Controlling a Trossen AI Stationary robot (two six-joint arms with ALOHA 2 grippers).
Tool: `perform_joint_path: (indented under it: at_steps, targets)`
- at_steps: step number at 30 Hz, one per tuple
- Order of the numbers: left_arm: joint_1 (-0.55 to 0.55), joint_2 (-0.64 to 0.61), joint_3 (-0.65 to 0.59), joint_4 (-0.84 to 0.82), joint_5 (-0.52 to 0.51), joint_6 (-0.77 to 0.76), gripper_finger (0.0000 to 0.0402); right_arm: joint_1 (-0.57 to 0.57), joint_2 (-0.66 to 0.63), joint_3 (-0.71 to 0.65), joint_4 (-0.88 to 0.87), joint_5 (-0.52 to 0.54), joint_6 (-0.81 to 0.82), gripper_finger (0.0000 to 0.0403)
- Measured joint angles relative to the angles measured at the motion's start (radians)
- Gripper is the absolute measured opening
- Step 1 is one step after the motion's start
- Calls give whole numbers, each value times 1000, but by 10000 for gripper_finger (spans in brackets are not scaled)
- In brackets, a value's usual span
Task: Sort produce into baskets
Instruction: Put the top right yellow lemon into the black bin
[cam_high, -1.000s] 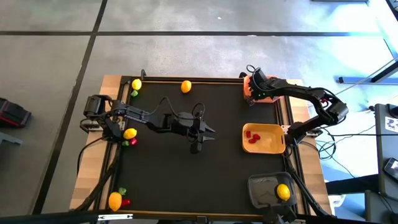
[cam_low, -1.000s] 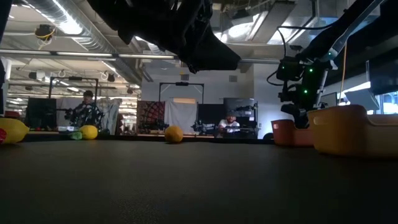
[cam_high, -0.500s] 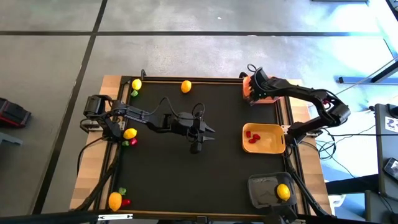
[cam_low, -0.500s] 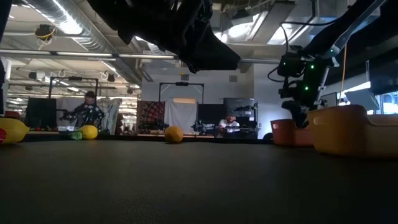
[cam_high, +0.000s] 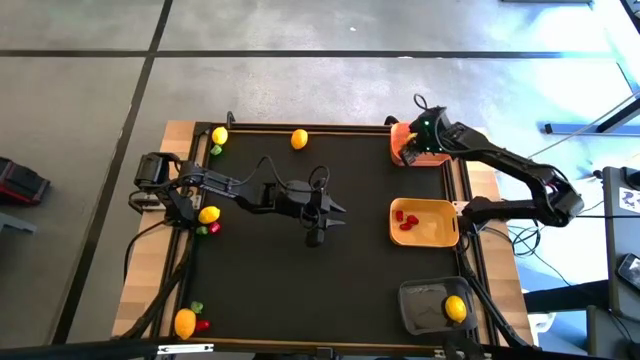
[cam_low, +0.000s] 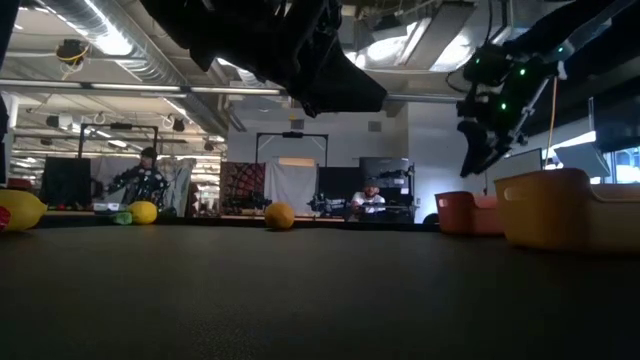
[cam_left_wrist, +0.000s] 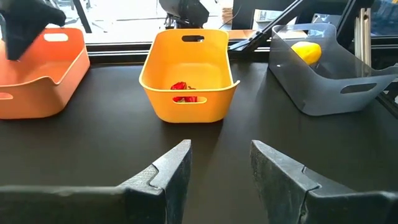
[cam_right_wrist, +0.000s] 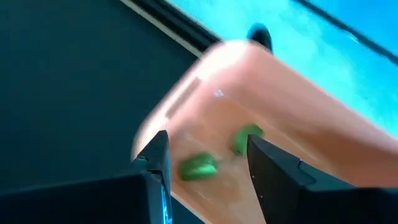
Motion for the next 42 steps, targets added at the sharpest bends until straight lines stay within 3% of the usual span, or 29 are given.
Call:
perform_joint_path:
  at_steps: [6, 12, 24, 34, 42]
  targets:
    - [0, 0, 0, 0, 0, -1, 159, 103, -53, 0, 71, -82, 0, 147]
    - [0, 0, 0, 5, 0, -4, 161, 230, -45, 0, 133, -100, 0, 147]
    - [38, -10, 0, -7, -10, -70, 256, 334, -43, 0, 146, -72, 0, 147]
    - [91, -118, 1, -160, -160, -98, 256, 332, -42, 0, 143, -71, 0, 147]
    - [151, -177, 1, -280, -374, -100, 255, 331, -41, 0, 138, -72, 1, 147]
